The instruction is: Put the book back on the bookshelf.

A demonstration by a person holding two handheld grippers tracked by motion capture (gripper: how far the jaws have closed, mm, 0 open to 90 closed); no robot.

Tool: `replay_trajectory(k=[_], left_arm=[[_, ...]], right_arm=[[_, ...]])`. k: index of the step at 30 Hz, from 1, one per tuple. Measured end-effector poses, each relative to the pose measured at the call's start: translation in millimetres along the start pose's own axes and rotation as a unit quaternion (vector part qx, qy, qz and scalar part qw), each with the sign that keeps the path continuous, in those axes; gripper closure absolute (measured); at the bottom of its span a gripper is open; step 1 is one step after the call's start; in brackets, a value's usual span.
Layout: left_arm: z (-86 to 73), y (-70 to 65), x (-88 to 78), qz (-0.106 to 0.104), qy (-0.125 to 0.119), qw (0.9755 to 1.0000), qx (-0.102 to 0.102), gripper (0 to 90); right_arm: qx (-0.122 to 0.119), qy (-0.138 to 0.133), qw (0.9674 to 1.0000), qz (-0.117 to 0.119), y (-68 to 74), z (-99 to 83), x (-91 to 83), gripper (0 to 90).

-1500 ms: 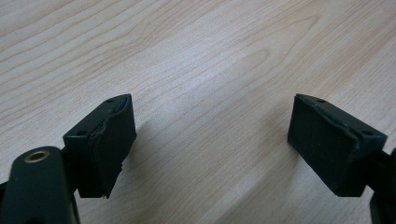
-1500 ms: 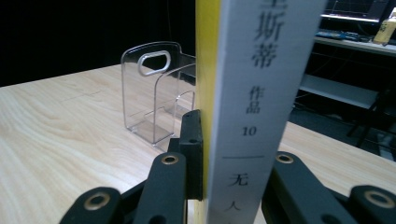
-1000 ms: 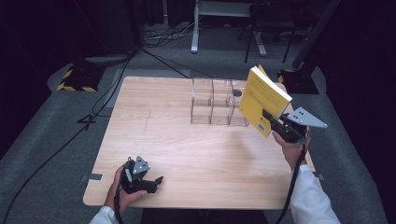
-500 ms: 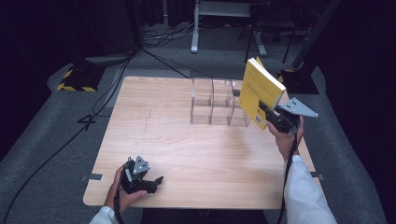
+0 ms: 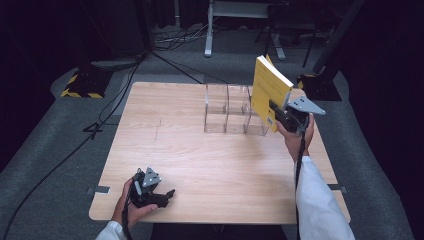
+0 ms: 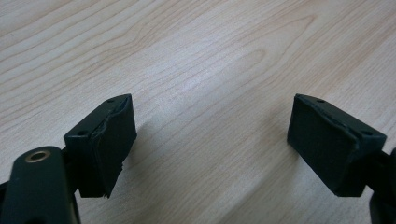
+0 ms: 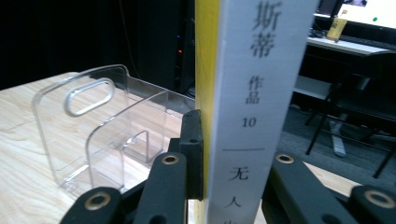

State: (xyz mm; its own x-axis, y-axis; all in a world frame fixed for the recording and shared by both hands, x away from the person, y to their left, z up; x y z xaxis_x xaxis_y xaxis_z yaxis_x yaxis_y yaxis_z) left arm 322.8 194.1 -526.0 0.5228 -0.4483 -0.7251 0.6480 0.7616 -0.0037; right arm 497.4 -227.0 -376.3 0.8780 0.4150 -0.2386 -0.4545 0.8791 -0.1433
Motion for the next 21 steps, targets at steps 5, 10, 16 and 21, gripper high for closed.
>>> replay_trajectory(k=[5, 10, 16, 21], left_arm=[[0.0, 0.0, 0.0, 0.0, 0.0, 1.0, 0.0, 16.0], [0.0, 0.0, 0.1, 0.0, 0.0, 1.0, -0.001, 16.0], [0.0, -0.1, 0.0, 0.0, 0.0, 1.0, -0.001, 16.0], [0.0, -0.2, 0.2, -0.001, -0.001, 1.0, 0.003, 16.0]], right_arm=[[0.006, 0.006, 0.9999, -0.013, -0.9, -1.6, 13.8, 76.7], [0.01, 0.019, 0.9995, -0.022, -1.3, -7.2, 29.3, 76.7], [0.017, 0.025, 0.9991, -0.029, -1.4, -12.4, 41.5, 76.7], [0.02, 0.034, 0.9986, -0.034, 0.1, -17.4, 50.7, 76.7]])
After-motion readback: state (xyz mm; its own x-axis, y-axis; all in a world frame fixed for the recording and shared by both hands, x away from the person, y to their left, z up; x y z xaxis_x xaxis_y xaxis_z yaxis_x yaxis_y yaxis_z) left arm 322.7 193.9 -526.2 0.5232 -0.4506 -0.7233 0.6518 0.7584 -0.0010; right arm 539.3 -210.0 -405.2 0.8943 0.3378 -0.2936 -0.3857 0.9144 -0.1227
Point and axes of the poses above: each handheld gripper's, and its own axes: x roughly forward along the jaws, z roughly out of its top, y roughly to its left, the point moved 3 cm from there along x, roughly forward along the jaws
